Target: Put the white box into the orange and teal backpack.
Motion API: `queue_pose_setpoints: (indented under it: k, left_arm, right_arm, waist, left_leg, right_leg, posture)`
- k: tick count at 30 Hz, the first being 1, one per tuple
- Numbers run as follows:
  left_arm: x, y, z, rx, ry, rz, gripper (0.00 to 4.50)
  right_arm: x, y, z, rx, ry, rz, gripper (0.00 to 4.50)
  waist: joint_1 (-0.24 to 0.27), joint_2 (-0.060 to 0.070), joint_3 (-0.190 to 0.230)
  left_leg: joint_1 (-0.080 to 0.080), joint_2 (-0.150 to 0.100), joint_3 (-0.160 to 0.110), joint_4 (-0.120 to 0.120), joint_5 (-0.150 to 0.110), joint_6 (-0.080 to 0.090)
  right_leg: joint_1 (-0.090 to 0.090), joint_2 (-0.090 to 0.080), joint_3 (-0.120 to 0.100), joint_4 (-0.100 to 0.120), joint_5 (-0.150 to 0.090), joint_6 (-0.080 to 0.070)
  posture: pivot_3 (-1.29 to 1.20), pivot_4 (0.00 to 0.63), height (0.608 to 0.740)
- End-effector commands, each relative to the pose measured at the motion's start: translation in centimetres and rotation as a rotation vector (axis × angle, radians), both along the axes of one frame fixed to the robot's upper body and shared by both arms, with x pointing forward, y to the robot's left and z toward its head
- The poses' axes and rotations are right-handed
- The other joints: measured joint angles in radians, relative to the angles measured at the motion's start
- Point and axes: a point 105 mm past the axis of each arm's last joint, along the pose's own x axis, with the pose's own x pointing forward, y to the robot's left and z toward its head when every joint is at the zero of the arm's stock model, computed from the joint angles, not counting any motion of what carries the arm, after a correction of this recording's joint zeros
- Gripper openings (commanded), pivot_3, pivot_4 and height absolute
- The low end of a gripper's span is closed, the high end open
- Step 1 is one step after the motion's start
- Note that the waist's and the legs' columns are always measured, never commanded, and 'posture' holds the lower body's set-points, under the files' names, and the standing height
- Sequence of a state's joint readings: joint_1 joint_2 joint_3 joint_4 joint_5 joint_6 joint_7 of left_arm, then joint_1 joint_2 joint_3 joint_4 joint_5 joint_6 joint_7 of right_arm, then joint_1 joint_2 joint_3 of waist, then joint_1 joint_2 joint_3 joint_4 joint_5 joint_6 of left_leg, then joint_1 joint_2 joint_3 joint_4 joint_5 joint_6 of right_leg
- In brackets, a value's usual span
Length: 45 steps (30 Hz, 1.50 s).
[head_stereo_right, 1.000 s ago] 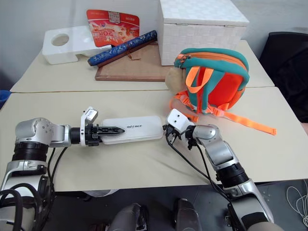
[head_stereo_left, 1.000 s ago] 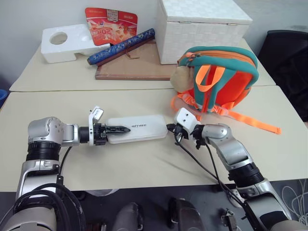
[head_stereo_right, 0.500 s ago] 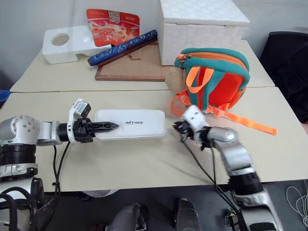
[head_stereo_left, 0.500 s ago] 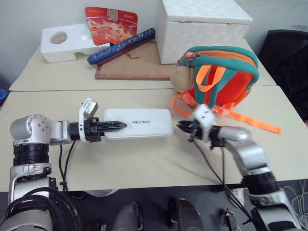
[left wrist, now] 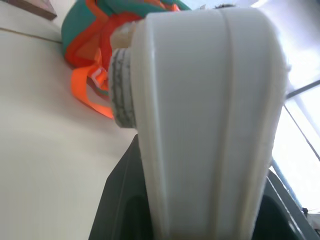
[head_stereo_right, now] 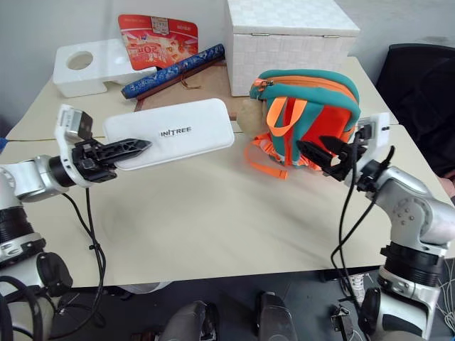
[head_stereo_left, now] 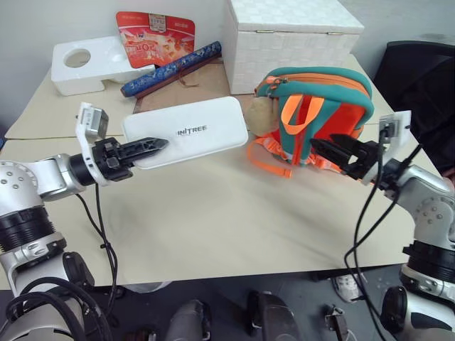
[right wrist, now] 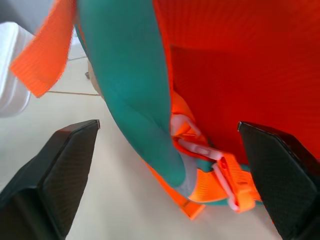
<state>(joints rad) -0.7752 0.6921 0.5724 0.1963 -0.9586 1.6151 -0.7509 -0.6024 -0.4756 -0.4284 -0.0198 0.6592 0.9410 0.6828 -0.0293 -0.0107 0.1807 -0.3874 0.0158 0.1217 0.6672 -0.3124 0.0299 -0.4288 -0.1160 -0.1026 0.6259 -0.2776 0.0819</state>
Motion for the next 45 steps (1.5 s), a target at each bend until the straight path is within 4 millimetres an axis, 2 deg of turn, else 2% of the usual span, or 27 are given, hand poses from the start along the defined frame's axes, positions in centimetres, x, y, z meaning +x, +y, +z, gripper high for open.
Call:
queue_pose_setpoints:
  k: [1,8,11,18,22,24,26,28,30,32,37,42,45]
  left_arm:
    - [-1.6,-0.4,2.8,0.034,-0.158,-0.047,1.30]
    - [-1.8,-0.2,2.8,0.142,-0.259,0.012,1.30]
    - [-1.5,0.5,2.9,0.145,-0.274,0.059,1.30]
    - [-1.2,1.4,3.3,0.151,-0.304,0.120,1.30]
    - [-0.7,2.1,3.8,0.160,-0.354,0.178,1.30]
    - [-0.6,2.3,4.4,0.154,-0.387,0.190,1.30]
    - [-0.5,2.5,5.2,0.143,-0.428,0.194,1.30]
    - [-0.4,2.6,5.8,0.134,-0.453,0.194,1.30]
    - [-0.4,2.3,6.7,0.120,-0.492,0.177,1.30]
    - [-0.7,1.6,7.2,0.110,-0.528,0.134,1.30]
    - [-1.9,-1.0,7.2,0.086,-0.579,-0.024,1.30]
    - [-2.6,-3.2,6.2,0.130,-0.627,-0.139,1.30]
    - [-2.4,-3.9,5.3,0.189,-0.650,-0.177,1.30]
  right_arm:
    - [2.3,0.9,1.5,0.058,-0.027,0.006,4.49]
    - [4.3,3.2,1.2,-0.011,-0.055,0.098,4.49]
    - [4.4,4.1,1.1,-0.066,-0.078,0.164,3.91]
    - [4.1,4.3,1.6,-0.113,-0.113,0.230,1.51]
    - [2.2,4.7,2.5,-0.149,-0.151,0.341,0.10]
    - [-0.1,5.1,2.9,-0.186,-0.162,0.469,0.04]
    - [-4.2,5.4,3.3,-0.240,-0.173,0.676,0.04]
    - [-7.1,5.4,3.4,-0.273,-0.167,0.807,0.04]
    - [-10.0,4.8,4.2,-0.282,-0.136,0.906,0.04]
    - [-12.1,4.1,4.8,-0.285,-0.100,0.960,0.04]
    - [-13.5,3.3,5.5,-0.284,-0.068,0.951,0.04]
    - [-13.2,2.8,5.5,-0.289,-0.051,0.900,0.04]
    - [-12.9,2.6,5.2,-0.298,-0.042,0.878,0.04]
  waist:
    - [-0.002,0.000,0.000]
    - [0.000,0.000,0.000]
    - [-0.001,0.000,0.000]
    - [-0.001,0.000,0.000]
    - [0.000,0.000,0.000]
    - [0.001,0.000,0.000]
    - [0.006,-0.001,0.001]
    - [0.010,-0.001,0.001]
    - [0.012,-0.001,0.001]
    - [0.021,-0.002,0.002]
    - [0.028,-0.002,0.002]
    - [0.028,-0.003,0.002]
    - [0.030,-0.003,0.002]
  left_leg:
    - [0.000,0.000,0.001,0.000,0.000,0.000]
    - [-0.001,-0.001,0.000,0.000,0.000,0.000]
    - [-0.001,0.000,0.000,0.000,0.000,0.000]
    - [-0.001,0.000,0.000,0.000,0.000,0.000]
    - [-0.001,0.000,0.000,0.000,0.000,0.000]
    - [-0.001,0.000,0.000,0.000,0.000,0.000]
    - [-0.001,0.000,-0.001,0.000,0.000,0.000]
    - [-0.002,0.001,-0.002,-0.001,-0.001,0.000]
    - [-0.003,0.000,-0.001,0.000,-0.001,0.001]
    - [-0.003,0.000,-0.001,0.000,-0.001,0.001]
    - [-0.001,0.001,0.000,0.001,-0.001,0.001]
    - [-0.001,0.001,0.000,0.001,-0.001,0.001]
    - [-0.001,0.001,0.000,0.001,-0.001,0.001]
  right_leg:
    - [0.000,0.000,0.000,0.000,0.000,0.000]
    - [0.000,-0.001,0.001,-0.001,0.000,0.000]
    - [0.000,0.000,0.001,0.000,0.000,0.000]
    - [0.000,-0.001,0.001,-0.001,0.000,0.000]
    - [0.000,-0.001,0.001,-0.001,0.000,0.000]
    - [0.000,-0.001,0.001,-0.001,0.000,0.000]
    - [0.000,-0.001,0.001,-0.001,0.000,0.000]
    - [0.000,0.000,-0.001,-0.003,0.000,0.000]
    - [0.000,0.000,-0.001,-0.003,0.000,0.000]
    - [0.000,0.000,-0.001,-0.003,0.000,0.001]
    - [0.001,-0.002,0.000,-0.003,0.000,0.001]
    - [0.000,-0.002,0.000,-0.003,0.000,0.000]
    - [0.001,-0.001,0.000,-0.003,0.000,0.000]
  posture:
    - [0.00,0.150,0.740]
    - [0.00,0.150,0.740]
    - [0.00,0.150,0.740]
    - [0.00,0.150,0.740]
    - [0.00,0.150,0.740]
    - [0.00,0.150,0.740]
    - [0.00,0.150,0.740]
    - [0.00,0.150,0.740]
    - [0.00,0.150,0.740]
    - [0.00,0.150,0.740]
    - [0.00,0.150,0.740]
    - [0.00,0.150,0.740]
    - [0.00,0.150,0.740]
